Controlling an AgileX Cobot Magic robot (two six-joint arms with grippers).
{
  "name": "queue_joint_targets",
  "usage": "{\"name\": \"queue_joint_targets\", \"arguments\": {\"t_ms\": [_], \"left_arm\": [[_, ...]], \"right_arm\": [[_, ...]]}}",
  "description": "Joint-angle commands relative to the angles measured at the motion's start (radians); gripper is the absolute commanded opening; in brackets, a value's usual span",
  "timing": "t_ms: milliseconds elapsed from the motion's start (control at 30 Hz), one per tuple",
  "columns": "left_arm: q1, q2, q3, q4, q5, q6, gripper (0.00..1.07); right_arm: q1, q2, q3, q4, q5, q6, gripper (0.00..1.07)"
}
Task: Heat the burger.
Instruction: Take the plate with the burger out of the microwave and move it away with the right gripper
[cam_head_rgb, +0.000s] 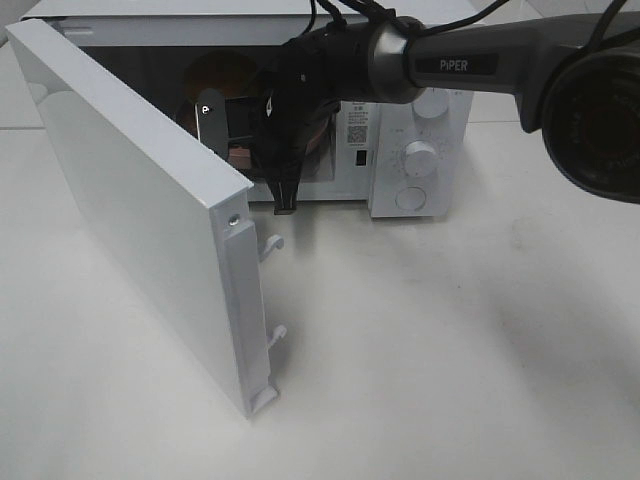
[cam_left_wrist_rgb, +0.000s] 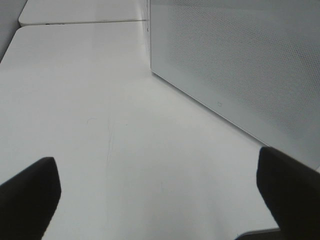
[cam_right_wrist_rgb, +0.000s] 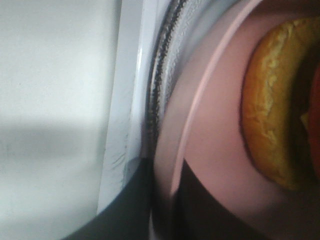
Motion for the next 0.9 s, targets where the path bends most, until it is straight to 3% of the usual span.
{"name": "queue_joint_targets", "arguments": {"t_ms": [33,700,800,900], "left_arm": [[0.002,-0.020,0.003,0.000,-0.013,-0.005,1.00],[0.002,-0.020,0.003,0.000,-0.013,-0.005,1.00],[0.002,-0.020,0.003,-0.001,-0.013,-0.005,1.00],[0.002,-0.020,0.003,-0.001,-0.013,-0.005,1.00]], "right_arm": [[0.000,-0.016,0.001,-0.001,-0.027,0.007,0.00],[0.024,-0.062,0.009,0.025,0.038,-0.054,0.00],[0.024,-0.123,0.100,0.059,-0.019,-0.166,0.00],[0.024,-0.131,0.120,0.067,-0.030,-0.181,0.00]]}}
